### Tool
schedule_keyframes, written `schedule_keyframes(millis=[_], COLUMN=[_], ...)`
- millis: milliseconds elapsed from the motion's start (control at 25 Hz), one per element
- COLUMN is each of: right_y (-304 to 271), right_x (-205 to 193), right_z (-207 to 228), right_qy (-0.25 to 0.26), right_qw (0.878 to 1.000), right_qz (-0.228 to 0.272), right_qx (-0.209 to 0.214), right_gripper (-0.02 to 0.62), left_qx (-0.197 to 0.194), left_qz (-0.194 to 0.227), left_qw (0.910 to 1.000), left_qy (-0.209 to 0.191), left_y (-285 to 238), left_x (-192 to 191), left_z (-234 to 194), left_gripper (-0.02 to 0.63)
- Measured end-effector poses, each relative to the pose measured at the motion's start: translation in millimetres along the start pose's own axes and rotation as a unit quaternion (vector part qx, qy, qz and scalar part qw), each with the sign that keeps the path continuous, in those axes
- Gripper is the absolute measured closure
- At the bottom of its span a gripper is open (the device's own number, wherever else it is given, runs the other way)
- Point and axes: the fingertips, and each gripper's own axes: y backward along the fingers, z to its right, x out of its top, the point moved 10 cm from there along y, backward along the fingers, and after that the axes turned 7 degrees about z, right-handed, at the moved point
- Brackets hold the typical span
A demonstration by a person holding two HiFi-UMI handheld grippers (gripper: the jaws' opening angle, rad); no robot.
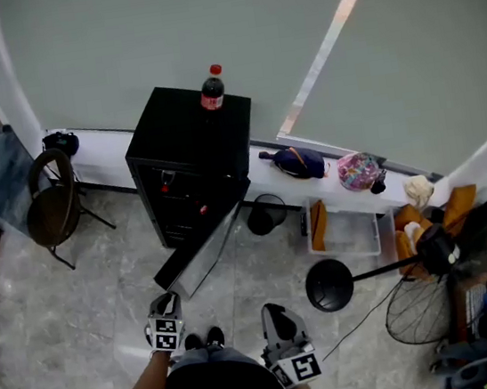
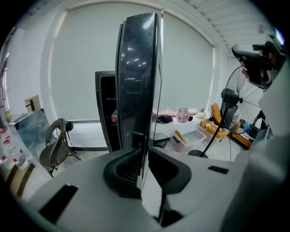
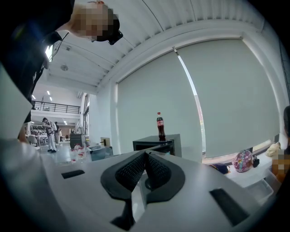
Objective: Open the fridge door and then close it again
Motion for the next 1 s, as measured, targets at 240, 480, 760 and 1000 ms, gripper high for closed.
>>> schedule_keyframes(millis=[240, 480, 760, 1000], right_y=[15.6, 41.5, 49.4, 58.1], right_x=[7.7, 0.8, 8.5, 22.9], right_z=[-23.5, -33.9, -10.7, 18.6], right_qy=[0.004, 0.005, 0.011, 0.013], right_qw=[1.0, 0.999, 1.0, 1.0], right_qz=[0.017, 0.001, 0.018, 0.024], right_qx=[-0.013, -0.034, -0.021, 0.01], right_gripper=[0.581, 0.581, 0.581, 0.581], left_qx=[0.002, -0.003, 0.013, 0.041], left_qz=[0.009, 0.016, 0.005, 0.005], left_qw=[1.0, 0.9998, 0.9999, 0.9991], left_qy=[-0.002, -0.006, -0.002, 0.009], left_y=[3.5, 4.6, 5.4, 5.4], left_x=[-3.2, -4.8, -7.6, -11.2], left_z=[15.0, 27.6, 53.4, 83.5], left_gripper=[0.563, 0.566, 0.568, 0.568])
